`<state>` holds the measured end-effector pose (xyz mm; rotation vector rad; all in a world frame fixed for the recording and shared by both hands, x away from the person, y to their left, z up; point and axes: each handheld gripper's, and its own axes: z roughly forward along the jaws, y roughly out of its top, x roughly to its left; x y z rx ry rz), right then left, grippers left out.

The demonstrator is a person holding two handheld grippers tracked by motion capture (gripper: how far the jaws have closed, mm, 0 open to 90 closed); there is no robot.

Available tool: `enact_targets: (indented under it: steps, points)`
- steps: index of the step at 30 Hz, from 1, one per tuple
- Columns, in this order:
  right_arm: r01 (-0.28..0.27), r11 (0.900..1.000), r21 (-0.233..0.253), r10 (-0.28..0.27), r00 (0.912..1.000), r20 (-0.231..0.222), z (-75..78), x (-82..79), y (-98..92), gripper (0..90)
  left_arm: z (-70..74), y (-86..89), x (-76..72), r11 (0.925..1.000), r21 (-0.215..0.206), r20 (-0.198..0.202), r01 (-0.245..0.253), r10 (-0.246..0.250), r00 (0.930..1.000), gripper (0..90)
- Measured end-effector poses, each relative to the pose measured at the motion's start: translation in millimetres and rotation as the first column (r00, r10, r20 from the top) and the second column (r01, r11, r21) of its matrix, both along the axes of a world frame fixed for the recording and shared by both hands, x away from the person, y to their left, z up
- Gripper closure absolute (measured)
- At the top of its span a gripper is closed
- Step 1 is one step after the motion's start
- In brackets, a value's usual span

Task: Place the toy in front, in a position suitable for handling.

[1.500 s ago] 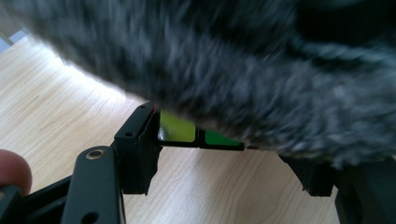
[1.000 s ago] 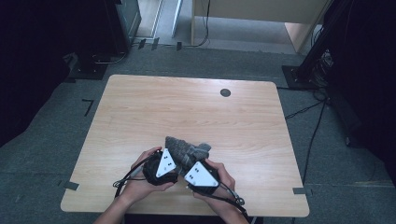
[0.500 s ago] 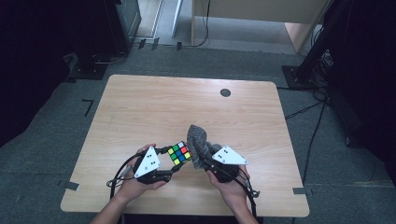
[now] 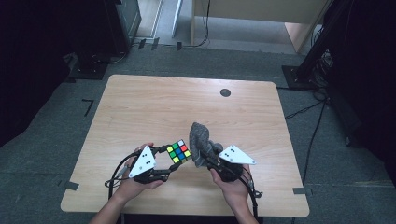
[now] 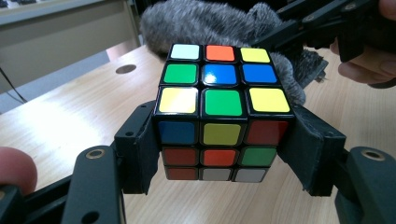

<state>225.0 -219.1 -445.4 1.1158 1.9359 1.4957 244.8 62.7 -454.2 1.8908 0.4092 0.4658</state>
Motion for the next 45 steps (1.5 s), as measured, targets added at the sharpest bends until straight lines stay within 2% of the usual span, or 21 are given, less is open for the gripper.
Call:
enact_targets:
  steps: [4, 6, 8, 12, 14, 17, 19, 20, 22, 24, 25, 27, 29, 30, 31, 33, 36, 39, 41, 43, 45]
  points:
    - [-0.082, 0.995, 0.054, 0.074, 0.9889, 0.129, 18.1, -13.5, 4.8, 67.6, -2.4, -3.8, -2.0, 0.9996, 0.012, 0.001, 0.024, -0.024, 0.9997, 34.4]
    - [-0.081, 0.997, 0.017, 0.079, 0.9911, 0.108, 18.7, -13.8, 12.1, 67.4, 1.1, -3.6, -4.5, 0.9988, -0.023, 0.003, 0.043, -0.043, 0.9991, 34.4]
    - [-0.075, 0.996, 0.041, 0.072, 0.9945, 0.076, 10.5, -10.0, 11.6, 67.4, 3.0, -3.1, -5.7, 0.9993, -0.011, 0.012, 0.035, -0.035, 0.9993, 34.4]
    - [-0.005, 1.0, 0.004, 0.005, 0.9998, -0.018, -1.2, -0.6, 2.5, 67.4, 3.6, 1.3, -3.7, 0.9993, -0.029, 0.011, 0.025, -0.025, 0.9996, 34.4]
    - [-0.013, 0.999, 0.051, 0.014, 0.9999, -0.001, 0.8, -2.0, -0.7, 67.4, 2.3, 0.1, -3.4, 0.9999, 0.007, 0.026, 0.012, -0.012, 0.9996, 34.4]
    - [-0.052, 0.997, 0.062, 0.047, 0.9958, 0.078, 13.6, -11.0, 5.8, 67.3, -3.2, -7.2, -5.2, 0.9955, 0.092, 0.06, -0.021, 0.015, 0.9981, 34.4]
    - [-0.112, 0.993, 0.038, 0.108, 0.989, 0.101, 18.5, -16.6, 17.1, 67.1, -5.0, -12.5, -8.0, 0.9929, 0.117, 0.074, -0.022, 0.014, 0.9971, 34.5]
    - [-0.166, 0.986, -0.015, 0.167, 0.9816, 0.092, 16.4, -20.1, 30.8, 67.0, -4.5, -14.4, -9.3, 0.993, 0.117, 0.075, -0.014, 0.005, 0.9972, 34.5]
    - [-0.163, 0.985, -0.062, 0.169, 0.9812, 0.094, 13.8, -21.4, 36.4, 66.9, -2.9, -17.5, -12.3, 0.9908, 0.135, 0.091, -0.013, 0.001, 0.9959, 34.5]
    - [-0.118, 0.985, -0.124, 0.132, 0.9856, 0.106, 11.9, -21.9, 39.3, 66.9, -3.6, -18.5, -13.8, 0.9868, 0.161, 0.111, -0.02, 0.002, 0.9938, 34.6]
    - [-0.017, 0.986, -0.164, 0.034, 0.9943, 0.101, 12.5, -17.4, 32.3, 67.0, -3.5, -17.4, -13.4, 0.9876, 0.156, 0.106, -0.016, -0.001, 0.9944, 34.5]
    - [0.037, 0.982, -0.185, -0.018, 0.9946, 0.102, 12.6, -15.5, 27.7, 67.0, -3.1, -16.6, -12.6, 0.9884, 0.15, 0.103, -0.024, 0.009, 0.9946, 34.5]
    - [0.055, 0.986, -0.156, -0.041, 0.9946, 0.095, 14.3, -15.3, 20.8, 66.9, -3.1, -17.8, -12.9, 0.9863, 0.162, 0.115, -0.034, 0.016, 0.9933, 34.5]
    - [-0.017, 0.991, -0.136, 0.035, 0.9912, 0.128, 18.2, -20.8, 25.2, 66.6, -3.8, -20.4, -13.8, 0.9826, 0.182, 0.124, -0.036, 0.014, 0.9922, 34.5]
    - [-0.017, 0.991, -0.136, 0.035, 0.9912, 0.128, 18.2, -20.8, 25.2, 66.6, -3.8, -20.4, -13.8, 0.9826, 0.182, 0.124, -0.036, 0.014, 0.9922, 34.5]
    - [-0.12, 0.981, -0.152, 0.143, 0.9781, 0.151, 20.7, -26.5, 37.2, 66.4, -4.1, -21.9, -15.4, 0.9828, 0.183, 0.126, -0.028, 0.004, 0.992, 34.5]
    - [-0.112, 0.971, -0.212, 0.142, 0.9812, 0.131, 16.8, -23.9, 44.1, 66.3, -1.9, -19.4, -14.4, 0.9874, 0.158, 0.109, -0.016, -0.002, 0.994, 34.6]
    - [-0.004, 0.983, -0.184, 0.018, 0.9971, 0.073, 14.0, -12.4, 23.8, 66.6, -2.4, -12.1, -11.1, 0.9931, 0.117, 0.089, -0.009, -0.001, 0.996, 34.6]
    - [0.042, 0.994, -0.1, -0.039, 0.9987, 0.034, 13.3, -5.4, 4.2, 66.7, 0.0, -7.7, -9.1, 0.9969, 0.079, 0.078, -0.005, -0.001, 0.997, 34.5]
    - [0.017, 1.0, 0.001, -0.017, 0.9998, 0.004, 12.4, -2.5, -5.9, 66.7, 2.5, -4.6, -7.8, 0.9994, 0.031, 0.058, 0.016, -0.018, 0.9982, 34.5]
    - [-0.064, 0.995, 0.073, 0.065, 0.9978, -0.011, 10.9, -2.2, -3.3, 66.7, 4.5, -2.9, -7.5, 0.9993, -0.009, 0.041, 0.036, -0.036, 0.9985, 34.5]
